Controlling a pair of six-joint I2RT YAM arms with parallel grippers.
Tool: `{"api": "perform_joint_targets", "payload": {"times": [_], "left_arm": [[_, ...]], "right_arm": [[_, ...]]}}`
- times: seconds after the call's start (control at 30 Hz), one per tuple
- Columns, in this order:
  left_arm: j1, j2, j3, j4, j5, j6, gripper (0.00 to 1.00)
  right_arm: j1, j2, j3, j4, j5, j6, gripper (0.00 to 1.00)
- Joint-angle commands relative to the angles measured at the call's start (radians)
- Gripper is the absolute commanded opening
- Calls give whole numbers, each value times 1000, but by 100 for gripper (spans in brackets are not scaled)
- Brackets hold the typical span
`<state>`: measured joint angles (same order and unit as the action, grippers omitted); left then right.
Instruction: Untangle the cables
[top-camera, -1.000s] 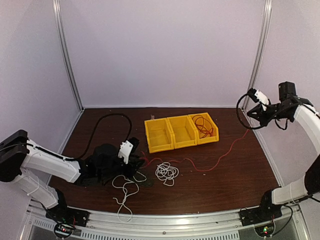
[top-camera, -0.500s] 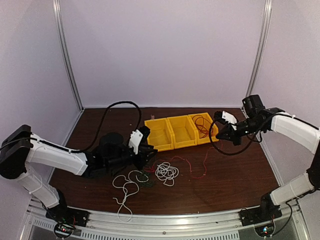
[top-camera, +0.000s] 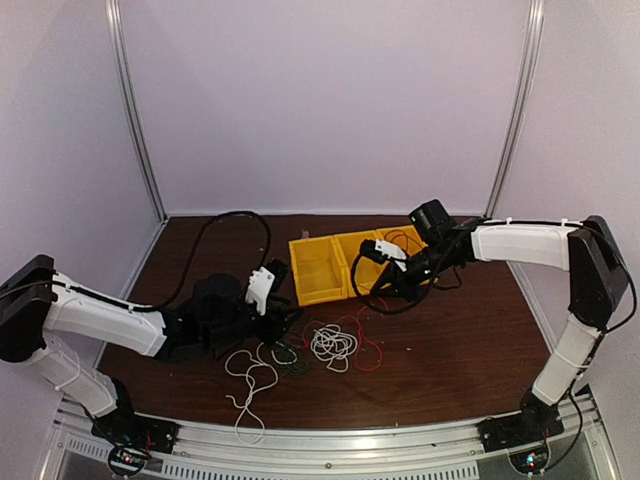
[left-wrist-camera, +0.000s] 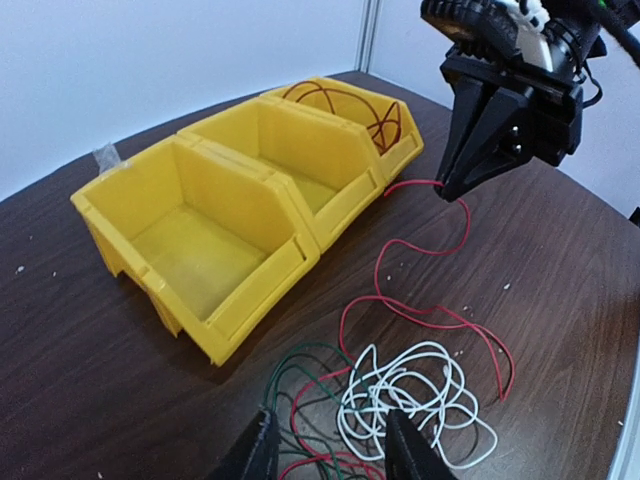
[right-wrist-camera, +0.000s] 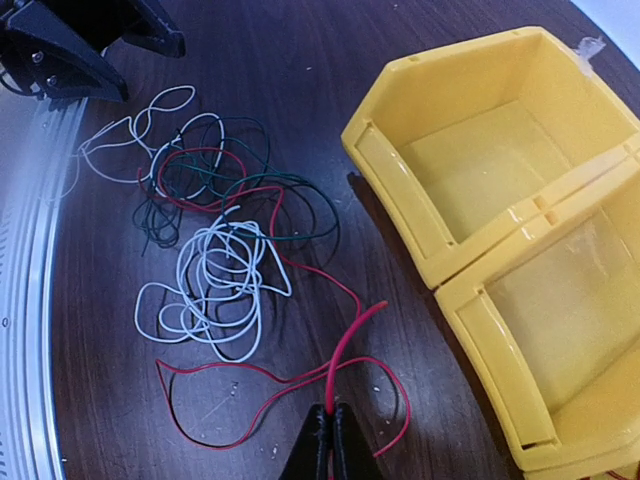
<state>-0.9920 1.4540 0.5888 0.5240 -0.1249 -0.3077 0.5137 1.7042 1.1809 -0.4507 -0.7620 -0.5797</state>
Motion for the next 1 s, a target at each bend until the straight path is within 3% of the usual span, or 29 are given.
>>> {"api": "perform_joint_targets", "payload": {"times": [0.0, 0.37, 0.53, 0.77, 0.83, 0.87, 0.97], "left_arm": [[-5, -57, -68, 16, -54, -65, 38], [-5, -97, -123, 7, -89, -89, 38], [-4, -105, -149, 24, -98, -106, 40], [-5, -83, -152, 30, -89, -115, 40], [-5, -83, -153, 33, -90, -114, 41], [-5, -83, -153, 33, -91, -113, 41], [-5, -73, -151, 41, -80, -105, 41]], "right_arm": [[52, 26, 33, -86, -1, -86, 7], [127, 124, 37, -114, 128, -324, 23], [189, 99, -15, -40, 222, -366, 40], [207, 129, 3, 16, 235, -316, 45], [211, 139, 5, 24, 234, -313, 44], [213, 145, 8, 23, 232, -314, 39], [214, 157, 35, -2, 233, -308, 14]]}}
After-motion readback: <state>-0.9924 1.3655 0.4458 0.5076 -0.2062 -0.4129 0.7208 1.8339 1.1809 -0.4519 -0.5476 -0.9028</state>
